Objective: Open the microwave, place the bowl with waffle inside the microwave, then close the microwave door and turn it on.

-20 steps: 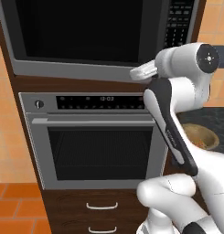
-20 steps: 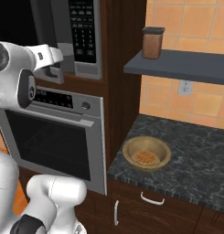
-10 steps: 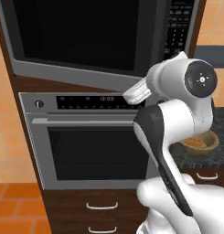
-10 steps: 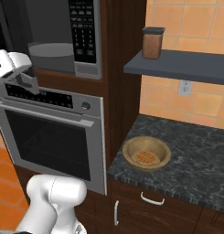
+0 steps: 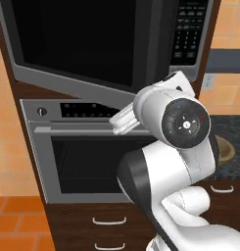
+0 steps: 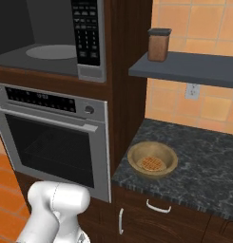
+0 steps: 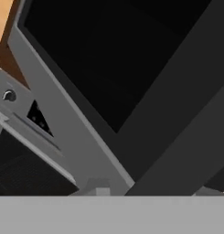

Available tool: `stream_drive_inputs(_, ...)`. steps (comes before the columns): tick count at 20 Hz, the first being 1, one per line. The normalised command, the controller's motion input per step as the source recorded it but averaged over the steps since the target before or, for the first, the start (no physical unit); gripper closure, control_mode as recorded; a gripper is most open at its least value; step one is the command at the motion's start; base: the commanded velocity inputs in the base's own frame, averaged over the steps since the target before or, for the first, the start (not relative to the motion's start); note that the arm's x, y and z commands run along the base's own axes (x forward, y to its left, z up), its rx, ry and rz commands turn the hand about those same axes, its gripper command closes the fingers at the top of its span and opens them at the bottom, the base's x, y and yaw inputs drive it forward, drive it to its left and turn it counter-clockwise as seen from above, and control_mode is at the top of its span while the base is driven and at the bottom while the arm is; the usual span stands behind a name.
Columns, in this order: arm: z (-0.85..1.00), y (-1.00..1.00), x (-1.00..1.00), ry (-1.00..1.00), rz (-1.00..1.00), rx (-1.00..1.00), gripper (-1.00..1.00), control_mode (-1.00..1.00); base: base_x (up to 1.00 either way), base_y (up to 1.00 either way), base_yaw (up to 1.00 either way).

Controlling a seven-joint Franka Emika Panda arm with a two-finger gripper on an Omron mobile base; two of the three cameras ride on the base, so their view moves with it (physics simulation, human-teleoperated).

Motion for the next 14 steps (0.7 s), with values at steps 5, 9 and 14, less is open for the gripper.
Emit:
stream_drive_inputs(5,-0.56,1.00,-0.31,0.00,0.02,-0.21,-1.00,-1.00,0.00,0.00,0.00)
stream_drive_inputs(9,-0.49,0.21,-0.94,-0.04,0.12,-0.03,-1.00,-1.00,0.00,0.00,0.00)
stream_drive_inputs(14,-0.47,-0.57,-1.00,-0.24,0.04,0.12,-1.00,-1.00,0.00,0.00,0.00)
